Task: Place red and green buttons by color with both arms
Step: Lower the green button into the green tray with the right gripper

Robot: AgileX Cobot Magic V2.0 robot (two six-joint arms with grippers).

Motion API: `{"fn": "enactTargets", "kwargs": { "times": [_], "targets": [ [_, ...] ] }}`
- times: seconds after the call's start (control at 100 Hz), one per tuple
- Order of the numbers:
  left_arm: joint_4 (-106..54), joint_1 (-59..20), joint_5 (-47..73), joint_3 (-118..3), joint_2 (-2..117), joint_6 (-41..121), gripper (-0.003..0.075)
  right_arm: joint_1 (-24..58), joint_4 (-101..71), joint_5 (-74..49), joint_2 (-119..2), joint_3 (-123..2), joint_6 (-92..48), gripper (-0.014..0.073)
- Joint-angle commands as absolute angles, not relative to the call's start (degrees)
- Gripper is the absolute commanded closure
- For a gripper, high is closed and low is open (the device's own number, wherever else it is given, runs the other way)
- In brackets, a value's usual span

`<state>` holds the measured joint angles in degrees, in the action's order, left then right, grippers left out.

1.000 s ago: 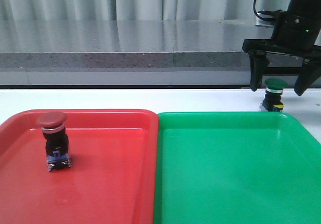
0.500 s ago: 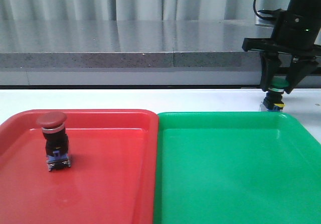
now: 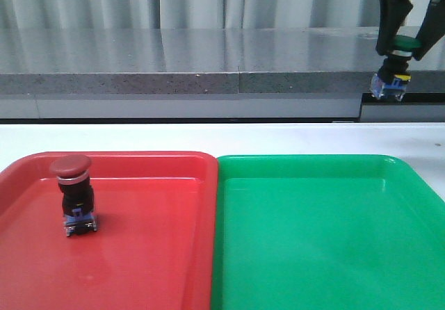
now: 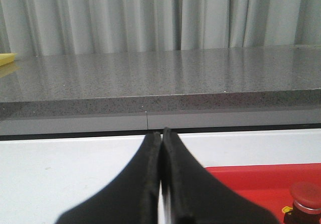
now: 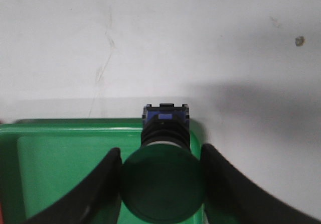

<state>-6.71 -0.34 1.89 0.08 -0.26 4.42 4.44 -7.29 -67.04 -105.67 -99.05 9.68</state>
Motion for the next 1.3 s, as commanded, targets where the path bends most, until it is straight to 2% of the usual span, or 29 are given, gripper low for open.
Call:
{"fn": "enactTargets", "kwargs": {
  "times": [0.0, 0.15, 0.39, 0.65, 1.05, 1.17, 1.29],
  "targets": [
    [-7.14, -0.39, -2.65, 0.78, -2.06, 4.41, 0.0741, 4.76, -7.97, -67.43, -99.93, -99.52, 11.12, 0.0449],
    [-7.14, -0.39, -2.65, 0.78, -2.06, 4.41, 0.0741, 6.19, -7.97, -65.29, -95.3, -93.72, 11.89, 0.0449],
    [-7.14, -0.39, -2.65, 0.78, -2.06, 4.41, 0.0741, 10.31, -8.33, -55.9, -88.5, -77.79, 14.55, 0.0449],
    [-7.14, -0.39, -2.65, 0.78, -2.06, 4.41, 0.0741, 12.55, -11.18, -45.81, -87.46, -62.67, 15.29, 0.0449],
    [-7.14, -0.39, -2.65, 0.78, -2.06, 4.41, 0.0741, 12.55, -11.22, -42.41, -87.75, -58.84, 15.24, 0.0442],
    [-7.14, -0.39, -2.65, 0.78, -2.06, 4.41, 0.0741, 12.55, -11.22, -42.47, -88.61, -58.84, 14.63, 0.0393],
    [-7.14, -0.39, -2.65, 0.78, -2.06, 4.41, 0.0741, 12.55, -11.22, -42.67, -89.41, -58.84, 14.1, 0.0273]
  ]
}}
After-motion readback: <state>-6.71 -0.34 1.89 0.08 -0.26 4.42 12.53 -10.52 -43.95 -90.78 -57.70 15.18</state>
